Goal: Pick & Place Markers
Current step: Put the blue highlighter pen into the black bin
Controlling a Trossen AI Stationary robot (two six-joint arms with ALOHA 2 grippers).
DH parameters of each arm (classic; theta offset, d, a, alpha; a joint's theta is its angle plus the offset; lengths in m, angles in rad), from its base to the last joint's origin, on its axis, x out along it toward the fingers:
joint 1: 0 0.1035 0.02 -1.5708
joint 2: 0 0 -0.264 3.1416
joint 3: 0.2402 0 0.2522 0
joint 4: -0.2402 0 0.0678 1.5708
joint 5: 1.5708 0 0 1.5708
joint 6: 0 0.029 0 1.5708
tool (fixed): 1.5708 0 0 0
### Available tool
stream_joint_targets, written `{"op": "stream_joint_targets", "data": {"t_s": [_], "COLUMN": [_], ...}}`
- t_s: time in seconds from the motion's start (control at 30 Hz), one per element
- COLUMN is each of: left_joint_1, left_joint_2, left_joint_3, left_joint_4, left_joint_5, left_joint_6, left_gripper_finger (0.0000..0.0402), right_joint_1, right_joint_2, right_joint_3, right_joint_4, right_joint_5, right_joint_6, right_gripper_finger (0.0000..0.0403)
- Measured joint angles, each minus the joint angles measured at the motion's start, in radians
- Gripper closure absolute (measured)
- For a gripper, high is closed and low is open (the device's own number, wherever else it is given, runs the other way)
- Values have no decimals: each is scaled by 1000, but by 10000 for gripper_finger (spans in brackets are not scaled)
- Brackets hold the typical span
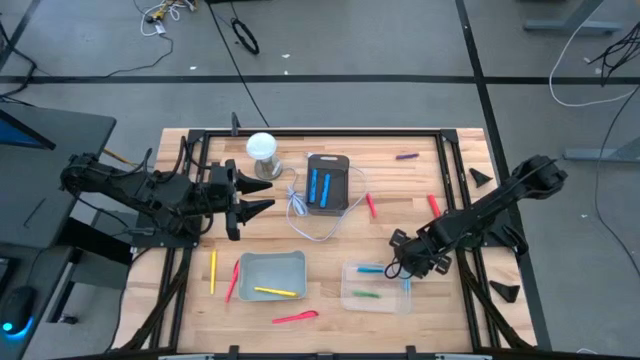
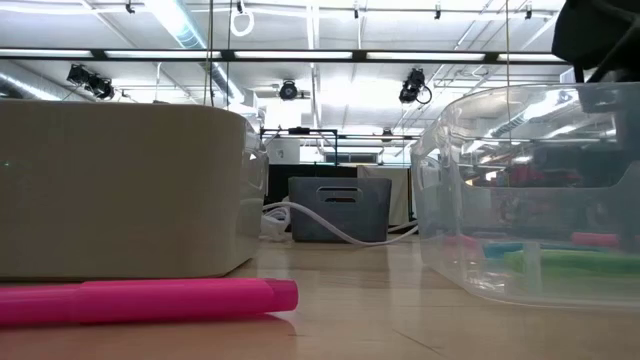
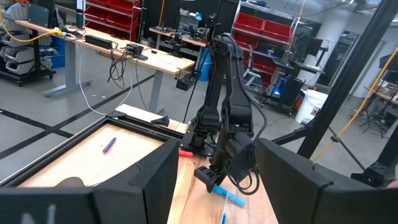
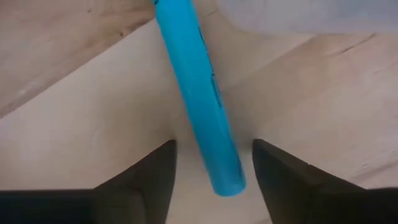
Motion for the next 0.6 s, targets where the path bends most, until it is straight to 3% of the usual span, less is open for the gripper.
{"op": "stream_joint_targets", "data": {"t_s": [0.37,0.6], "left_joint_1": [0,0], "left_joint_2": [0,0], "left_joint_3": [0,0], "left_joint_4": [0,-2], "left_joint_5": [1,1], "left_joint_6": [0,0], "left_gripper_finger": [181,181], "right_joint_1": [0,0], "right_joint_2": [9,9], "right_joint_3": [2,2], "right_joint_4": [0,0], "right_joint_5": [-20,-23], "right_joint_6": [27,53], "right_gripper_finger": [329,334]}}
